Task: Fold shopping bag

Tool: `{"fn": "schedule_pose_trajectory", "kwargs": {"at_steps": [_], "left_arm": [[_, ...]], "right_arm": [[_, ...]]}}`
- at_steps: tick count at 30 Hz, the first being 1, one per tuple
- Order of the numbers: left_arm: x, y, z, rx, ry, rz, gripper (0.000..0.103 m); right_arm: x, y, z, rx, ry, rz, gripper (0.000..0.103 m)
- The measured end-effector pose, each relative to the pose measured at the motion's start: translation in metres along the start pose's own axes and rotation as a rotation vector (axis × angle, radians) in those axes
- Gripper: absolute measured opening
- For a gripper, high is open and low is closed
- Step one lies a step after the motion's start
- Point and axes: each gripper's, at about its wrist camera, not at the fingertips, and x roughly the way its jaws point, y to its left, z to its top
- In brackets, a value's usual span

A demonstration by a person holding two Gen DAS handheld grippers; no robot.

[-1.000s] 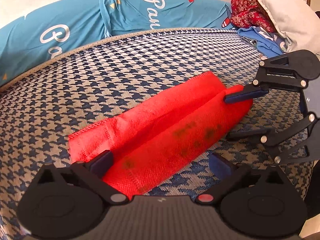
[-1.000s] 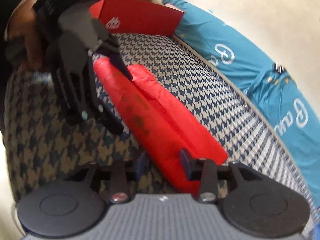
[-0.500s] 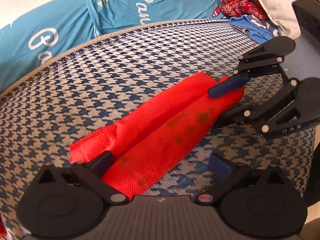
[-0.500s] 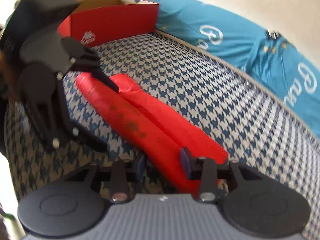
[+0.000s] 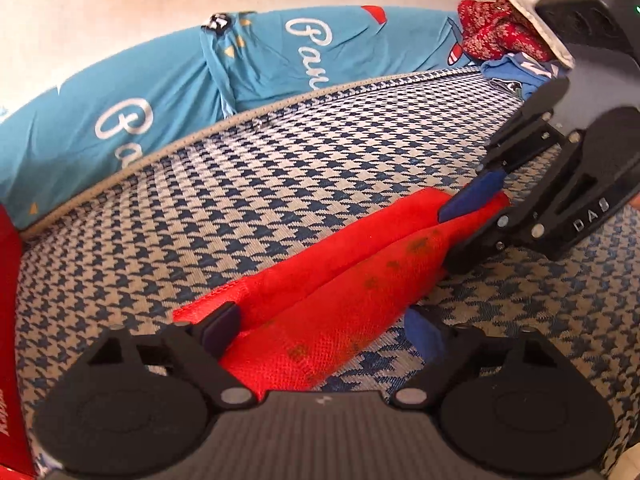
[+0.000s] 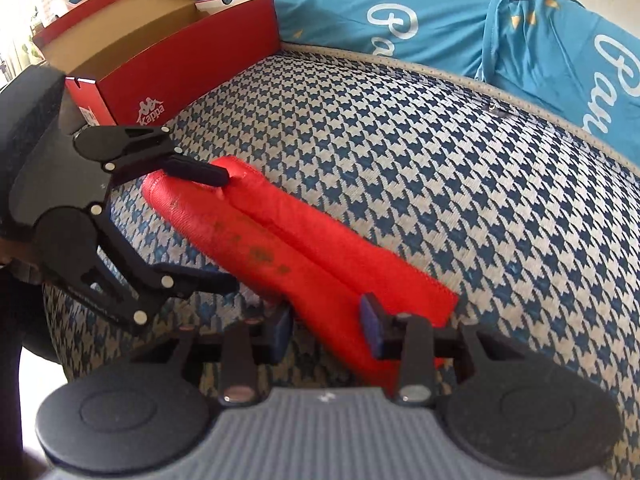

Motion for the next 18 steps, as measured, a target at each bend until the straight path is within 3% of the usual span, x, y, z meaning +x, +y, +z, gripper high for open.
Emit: {"fn": "schedule_pose_trajectory", "kwargs": {"at_steps": [4,9,16,18], "left_arm": [[-0.011,-0.019,-0.004,0.153,-0.050,0.027,0.063],[-0.012,-0.025,-0.002,0.224,-0.044,0.030,0.047],[-0.008,-0.040,-0.006,0.395,-0.011,0.053,0.040],[-0.005,-0.038,-0.004,0.389,0.006,0.033,0.039]], "right_arm": [[-0.001,-0.003,0.001,0.020,0.015,0.009,0.035],[0.000,-0.002,0.003,0.005,0.025,0.003,0.035],[0.002,-0.007,0.004,0.028,0.025,0.021,0.035],[0.003,-0.006,0.005,0.030,0.024,0.019,0.036]]}}
